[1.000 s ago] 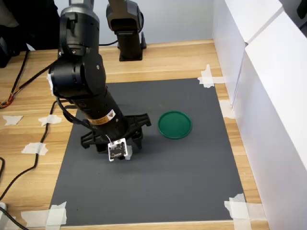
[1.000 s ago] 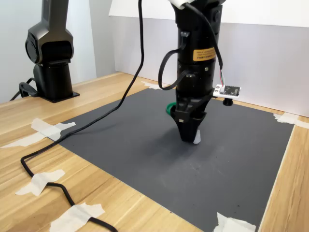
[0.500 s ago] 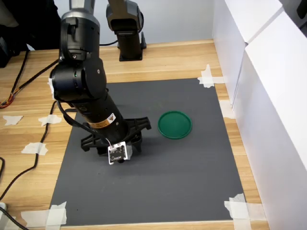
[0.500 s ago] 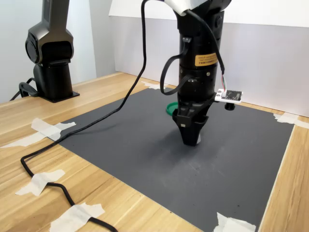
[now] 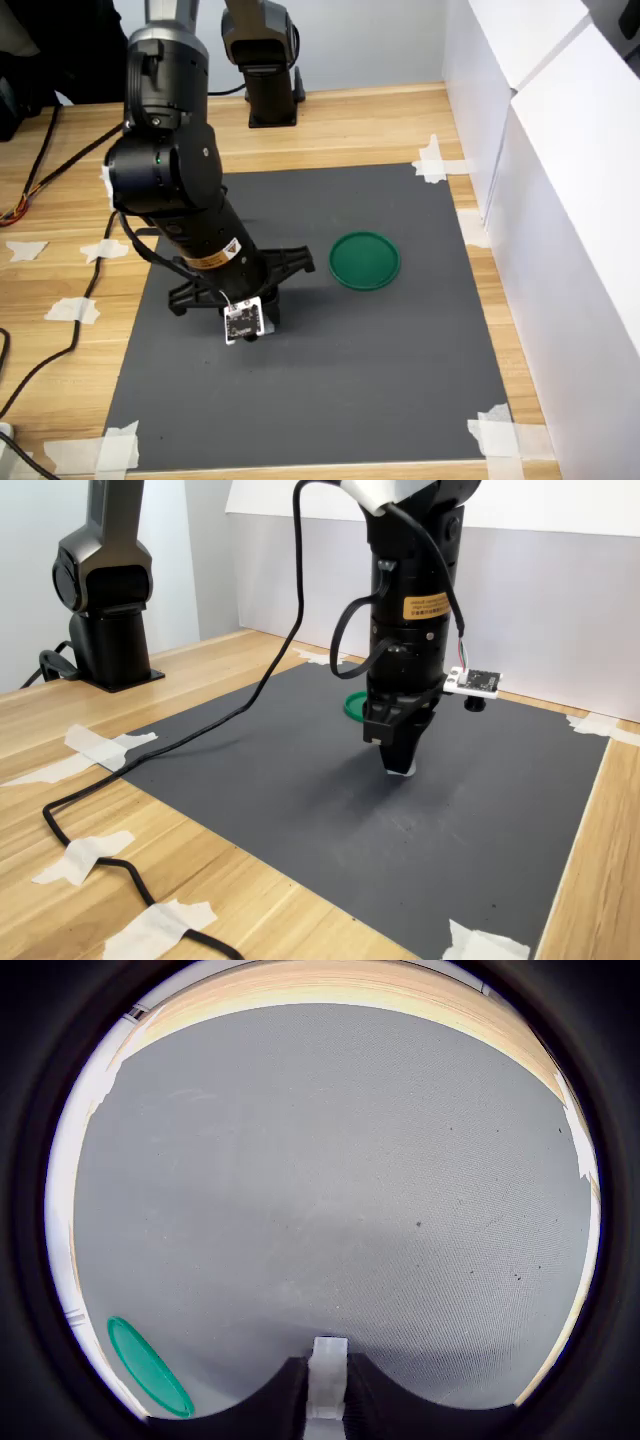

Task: Grasp a white terminal and put it on the green lid.

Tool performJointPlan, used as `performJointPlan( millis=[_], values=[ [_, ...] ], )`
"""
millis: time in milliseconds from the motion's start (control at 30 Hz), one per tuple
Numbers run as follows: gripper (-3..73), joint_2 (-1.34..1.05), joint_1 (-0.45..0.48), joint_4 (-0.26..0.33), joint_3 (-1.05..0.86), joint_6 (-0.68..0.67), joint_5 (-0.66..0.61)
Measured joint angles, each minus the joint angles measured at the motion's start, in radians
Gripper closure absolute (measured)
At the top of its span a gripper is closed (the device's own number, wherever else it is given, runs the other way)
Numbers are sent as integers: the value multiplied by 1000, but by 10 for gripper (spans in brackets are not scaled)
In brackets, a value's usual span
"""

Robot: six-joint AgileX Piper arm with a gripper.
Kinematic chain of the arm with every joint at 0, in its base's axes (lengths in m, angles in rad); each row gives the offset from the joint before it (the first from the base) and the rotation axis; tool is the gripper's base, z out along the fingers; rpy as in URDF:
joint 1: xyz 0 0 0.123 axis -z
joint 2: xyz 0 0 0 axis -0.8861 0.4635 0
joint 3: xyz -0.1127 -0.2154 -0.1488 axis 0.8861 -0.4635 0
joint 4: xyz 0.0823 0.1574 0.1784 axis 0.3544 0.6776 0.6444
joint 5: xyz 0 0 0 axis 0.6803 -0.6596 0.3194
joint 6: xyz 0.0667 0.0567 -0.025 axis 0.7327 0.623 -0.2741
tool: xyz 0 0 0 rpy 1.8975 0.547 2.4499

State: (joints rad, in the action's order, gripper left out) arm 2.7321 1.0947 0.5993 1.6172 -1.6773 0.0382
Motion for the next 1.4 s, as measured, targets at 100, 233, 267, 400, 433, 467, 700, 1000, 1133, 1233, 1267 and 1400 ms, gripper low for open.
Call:
performJointPlan(
  millis=[100,233,267,400,433,467,700,1000,1133,1233,1267,1400],
  values=[
    [593,0,0,0,0,0,-2],
    [593,-13,-18,-9,0,-4,-50],
    [593,-22,-30,-12,0,-5,-62],
    [593,-78,-91,-15,0,-7,-98],
    [593,-91,-104,-15,0,-7,-106],
    [593,-104,-122,-15,0,-7,-114],
    [593,-165,-258,-14,-4,16,-166],
    [593,-210,-338,-7,-159,30,-118],
    [593,-211,-338,-29,-205,30,-70],
    [593,-211,-338,-30,-217,31,-47],
    [593,-209,-338,-31,-218,32,-45],
    [593,-198,-338,-31,-218,42,-29]
  ],
)
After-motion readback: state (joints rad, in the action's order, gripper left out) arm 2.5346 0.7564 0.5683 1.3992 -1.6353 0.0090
